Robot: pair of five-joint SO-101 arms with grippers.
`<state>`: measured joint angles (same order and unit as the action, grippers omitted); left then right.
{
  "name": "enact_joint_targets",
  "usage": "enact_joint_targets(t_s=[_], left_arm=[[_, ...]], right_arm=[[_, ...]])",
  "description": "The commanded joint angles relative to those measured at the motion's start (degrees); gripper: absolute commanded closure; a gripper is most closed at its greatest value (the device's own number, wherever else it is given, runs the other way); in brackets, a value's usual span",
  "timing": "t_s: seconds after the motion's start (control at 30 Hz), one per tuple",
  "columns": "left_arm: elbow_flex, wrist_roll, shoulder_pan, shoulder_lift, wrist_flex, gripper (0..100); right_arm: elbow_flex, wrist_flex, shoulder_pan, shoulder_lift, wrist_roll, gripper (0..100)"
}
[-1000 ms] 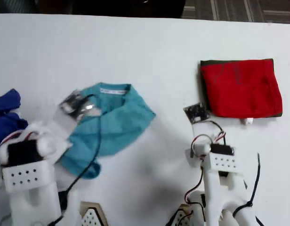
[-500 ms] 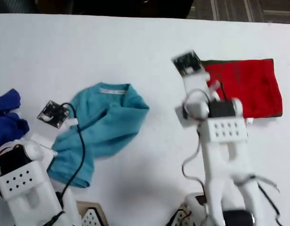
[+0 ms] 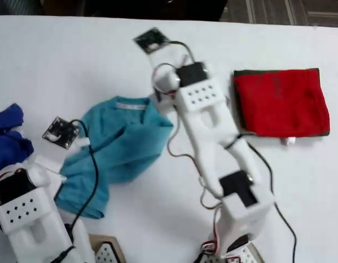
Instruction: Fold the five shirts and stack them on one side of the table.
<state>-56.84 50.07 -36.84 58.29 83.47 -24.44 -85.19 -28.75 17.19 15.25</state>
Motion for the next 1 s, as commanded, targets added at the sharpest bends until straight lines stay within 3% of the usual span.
enact_joint_targets(t_s=[0.0,0.3,0.5,0.9,0.97], left_arm=[[0.13,-0.62,-0.62,0.88,0.26,97],[0.13,-0.62,-0.62,0.88,0.26,97],[0.13,-0.62,-0.62,0.88,0.26,97],[0.13,-0.62,-0.62,0.88,0.26,97],[0.13,-0.62,-0.62,0.97,0.26,97]], right_arm=[[-8.70,0.48,-3.30,6.90,-3.16,81.6],[-29.36,0.48,-11.21,30.11,-5.71,81.1],[-41.14,0.40,-13.41,41.01,-7.38,70.3],[-48.00,0.48,-15.34,52.00,-9.32,70.2],[-48.18,0.13,-15.25,52.09,-9.23,74.8]])
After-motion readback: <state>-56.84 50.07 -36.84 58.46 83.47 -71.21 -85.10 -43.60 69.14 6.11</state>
